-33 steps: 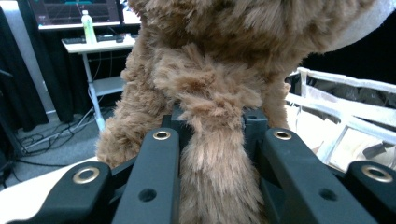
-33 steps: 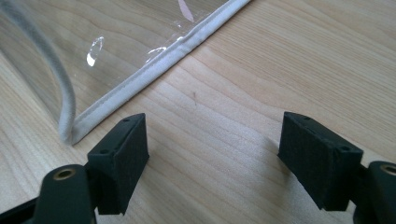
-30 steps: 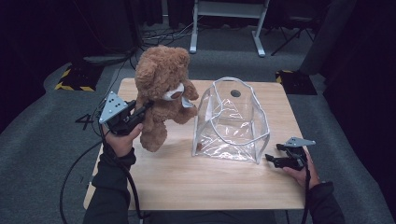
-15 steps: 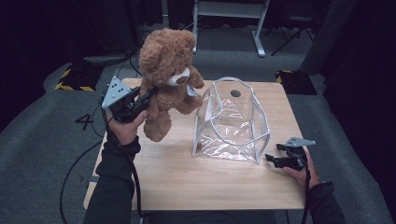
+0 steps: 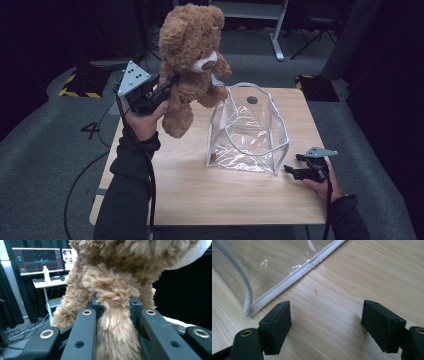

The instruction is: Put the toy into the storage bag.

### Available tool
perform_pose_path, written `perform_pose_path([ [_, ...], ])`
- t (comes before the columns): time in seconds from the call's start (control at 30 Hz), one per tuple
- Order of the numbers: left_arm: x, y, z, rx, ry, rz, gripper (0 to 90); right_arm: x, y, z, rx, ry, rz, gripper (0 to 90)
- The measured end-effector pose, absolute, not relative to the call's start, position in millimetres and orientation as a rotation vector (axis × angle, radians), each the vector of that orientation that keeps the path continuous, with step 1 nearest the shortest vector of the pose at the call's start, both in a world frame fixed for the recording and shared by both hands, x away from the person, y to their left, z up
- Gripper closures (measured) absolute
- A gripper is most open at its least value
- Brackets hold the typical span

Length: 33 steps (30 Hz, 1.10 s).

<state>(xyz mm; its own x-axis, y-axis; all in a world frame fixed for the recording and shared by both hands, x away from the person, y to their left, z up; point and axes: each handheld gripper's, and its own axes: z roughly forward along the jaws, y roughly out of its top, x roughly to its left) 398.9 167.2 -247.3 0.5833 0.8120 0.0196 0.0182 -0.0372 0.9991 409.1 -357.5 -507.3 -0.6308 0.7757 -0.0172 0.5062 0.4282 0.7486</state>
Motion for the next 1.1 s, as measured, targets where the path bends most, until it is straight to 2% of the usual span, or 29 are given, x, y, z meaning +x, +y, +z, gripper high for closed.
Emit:
perform_pose_path([
  [0.4, 406, 135, -230, 1.487, 0.701, 0.730, 75.3, 409, -357, -507, 1.097, 2.327, 1.037, 23.9],
  [1.1, 420, 44, -222, 1.566, 0.620, 0.657, 75.3, 409, -358, -507, 1.096, 2.327, 1.036, 23.9],
])
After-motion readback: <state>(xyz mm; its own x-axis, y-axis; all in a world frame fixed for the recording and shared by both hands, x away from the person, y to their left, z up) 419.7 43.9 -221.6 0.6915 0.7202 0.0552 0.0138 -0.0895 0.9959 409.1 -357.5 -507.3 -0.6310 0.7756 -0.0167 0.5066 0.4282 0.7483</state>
